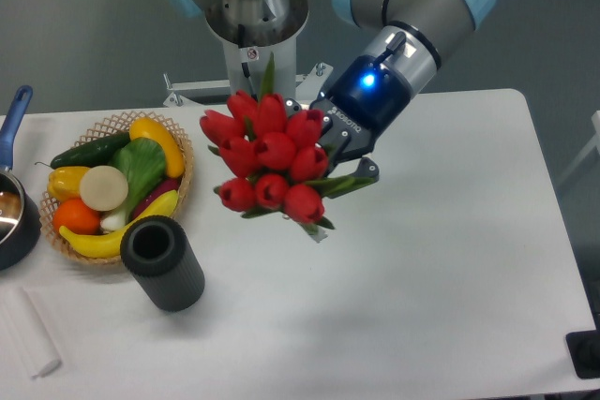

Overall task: Insert the flowers into the vase
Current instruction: 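Carry the red tulip bunch in the gripper toward the black vase, then lower the tulip stems into the black vase opening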

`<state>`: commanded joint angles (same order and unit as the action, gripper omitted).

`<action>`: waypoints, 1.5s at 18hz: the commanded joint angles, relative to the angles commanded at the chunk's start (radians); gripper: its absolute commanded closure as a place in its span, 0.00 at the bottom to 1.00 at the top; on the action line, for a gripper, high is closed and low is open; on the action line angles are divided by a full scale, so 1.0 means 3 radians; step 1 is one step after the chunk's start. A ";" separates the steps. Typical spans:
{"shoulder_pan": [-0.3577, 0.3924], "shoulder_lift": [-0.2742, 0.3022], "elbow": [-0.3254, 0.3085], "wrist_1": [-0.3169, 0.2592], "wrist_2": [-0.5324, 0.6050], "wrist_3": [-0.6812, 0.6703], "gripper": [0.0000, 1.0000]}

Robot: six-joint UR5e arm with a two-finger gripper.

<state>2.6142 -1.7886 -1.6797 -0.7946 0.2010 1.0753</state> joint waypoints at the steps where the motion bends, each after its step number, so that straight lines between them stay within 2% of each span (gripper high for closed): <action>1: -0.0062 0.0000 0.0051 -0.0005 -0.0010 -0.0030 0.72; 8: -0.0450 0.0015 0.0021 -0.0010 -0.0005 -0.0164 0.72; 13: -0.0624 0.0026 -0.0031 -0.0010 -0.0010 -0.0164 0.72; 19: -0.0706 0.0000 -0.0102 -0.0010 -0.0010 -0.0169 0.72; 22: -0.0778 -0.0071 -0.0122 -0.0010 -0.0010 -0.0169 0.72; 27: -0.0778 -0.0087 -0.0143 -0.0010 -0.0021 -0.0169 0.72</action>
<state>2.3807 -1.8147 -1.7226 -0.7977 0.1948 1.0247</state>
